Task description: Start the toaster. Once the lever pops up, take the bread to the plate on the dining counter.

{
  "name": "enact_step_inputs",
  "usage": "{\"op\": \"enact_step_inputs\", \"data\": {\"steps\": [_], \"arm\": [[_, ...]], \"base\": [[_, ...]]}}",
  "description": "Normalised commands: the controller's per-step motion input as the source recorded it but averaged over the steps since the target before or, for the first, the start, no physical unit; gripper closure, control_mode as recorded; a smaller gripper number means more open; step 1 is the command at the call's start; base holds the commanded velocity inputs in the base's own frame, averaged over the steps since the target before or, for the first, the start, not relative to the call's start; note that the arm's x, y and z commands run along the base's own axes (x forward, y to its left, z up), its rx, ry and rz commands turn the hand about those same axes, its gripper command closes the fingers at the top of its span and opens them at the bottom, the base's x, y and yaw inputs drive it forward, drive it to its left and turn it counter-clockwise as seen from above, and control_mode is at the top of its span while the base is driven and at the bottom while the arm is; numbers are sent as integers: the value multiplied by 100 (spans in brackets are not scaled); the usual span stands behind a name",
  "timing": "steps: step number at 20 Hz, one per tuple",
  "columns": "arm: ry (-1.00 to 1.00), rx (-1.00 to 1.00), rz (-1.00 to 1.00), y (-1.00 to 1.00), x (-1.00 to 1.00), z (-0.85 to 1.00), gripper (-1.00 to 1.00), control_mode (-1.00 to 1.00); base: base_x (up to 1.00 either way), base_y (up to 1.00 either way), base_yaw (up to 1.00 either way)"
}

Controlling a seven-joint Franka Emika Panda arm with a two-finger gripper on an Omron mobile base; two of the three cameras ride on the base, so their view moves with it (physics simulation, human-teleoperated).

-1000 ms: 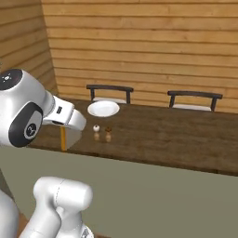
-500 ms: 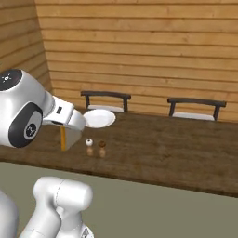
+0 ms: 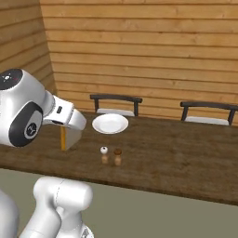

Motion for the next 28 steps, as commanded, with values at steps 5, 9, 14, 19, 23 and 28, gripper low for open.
{"op": "enact_step_inputs", "data": {"steps": [5,9,14,19,23,28], "arm": [[0,0,0,0,0,0,100,100],[0,0,0,0,16,0,100,-100],[1,3,2,0,91,0,100,-100],[9,6,4,1,100,0,100,-100],[15,8,3,0,100,0,100,-100],[18,7,3,0,100,-4,100,-100]], "base": [[16,14,0],[32,0,0],[0,0,0],[0,0,0],[0,0,0],[0,0,0]]}}
